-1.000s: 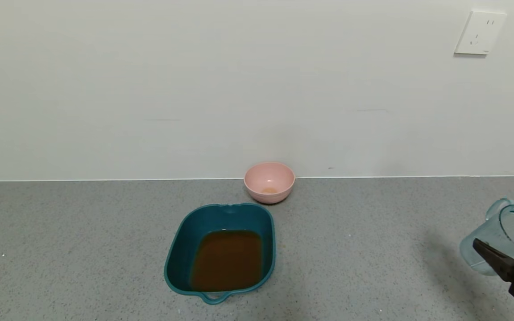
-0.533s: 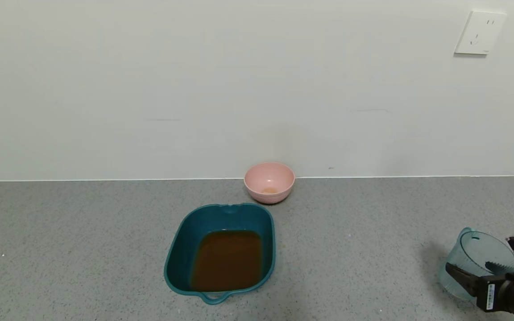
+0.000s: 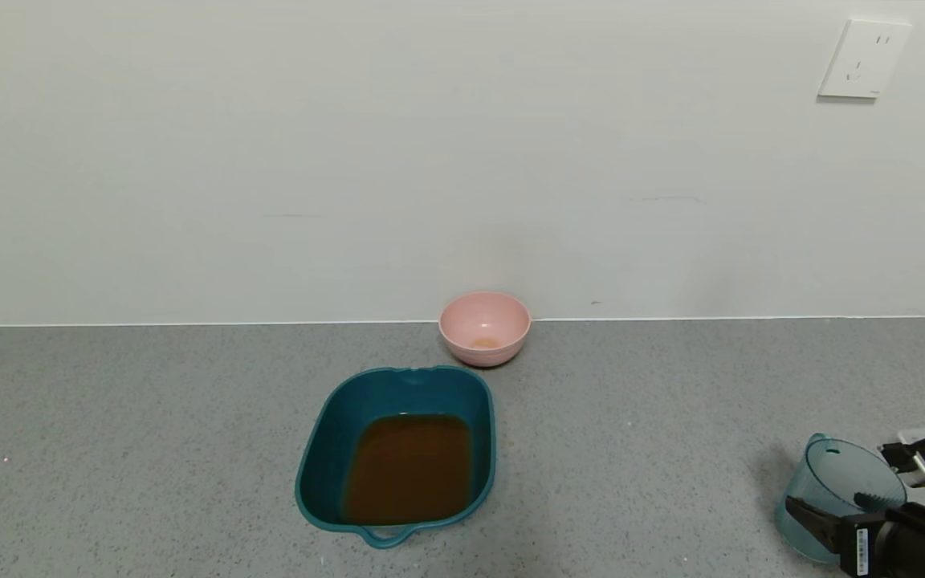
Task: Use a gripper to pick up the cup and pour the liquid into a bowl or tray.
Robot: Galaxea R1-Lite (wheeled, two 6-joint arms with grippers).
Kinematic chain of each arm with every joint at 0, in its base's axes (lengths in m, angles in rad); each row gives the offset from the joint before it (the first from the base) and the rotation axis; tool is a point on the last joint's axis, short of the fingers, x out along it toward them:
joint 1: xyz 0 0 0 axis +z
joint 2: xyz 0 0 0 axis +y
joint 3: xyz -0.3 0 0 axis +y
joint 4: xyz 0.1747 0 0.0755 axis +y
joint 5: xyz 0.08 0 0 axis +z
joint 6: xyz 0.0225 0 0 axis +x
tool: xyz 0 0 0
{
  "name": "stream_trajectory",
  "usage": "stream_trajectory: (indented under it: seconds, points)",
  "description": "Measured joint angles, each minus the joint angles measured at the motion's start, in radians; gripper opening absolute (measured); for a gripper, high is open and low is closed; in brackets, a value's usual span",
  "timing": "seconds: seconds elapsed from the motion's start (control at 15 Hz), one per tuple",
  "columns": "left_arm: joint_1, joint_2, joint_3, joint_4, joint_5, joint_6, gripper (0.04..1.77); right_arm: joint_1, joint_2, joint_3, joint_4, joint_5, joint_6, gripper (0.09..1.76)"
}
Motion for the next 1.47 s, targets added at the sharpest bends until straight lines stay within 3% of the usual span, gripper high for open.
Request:
stream_trajectory:
  seconds: [0.8,1.2,1.47]
  points:
    - [0.000,0.000,0.000,0.000,0.000,0.000,1.72,-0.001,-0.055,0.000,0.032,0.001,0.005,1.64]
    - [0.000,0.000,0.000,0.000,0.000,0.000,1.72,0.000,-0.313,0.000,0.233,0.001,0.008,1.68]
    - [0.000,0.000,0.000,0.000,0.000,0.000,1.72,-0.002,-0.550,0.000,0.457,0.001,0.011,1.69]
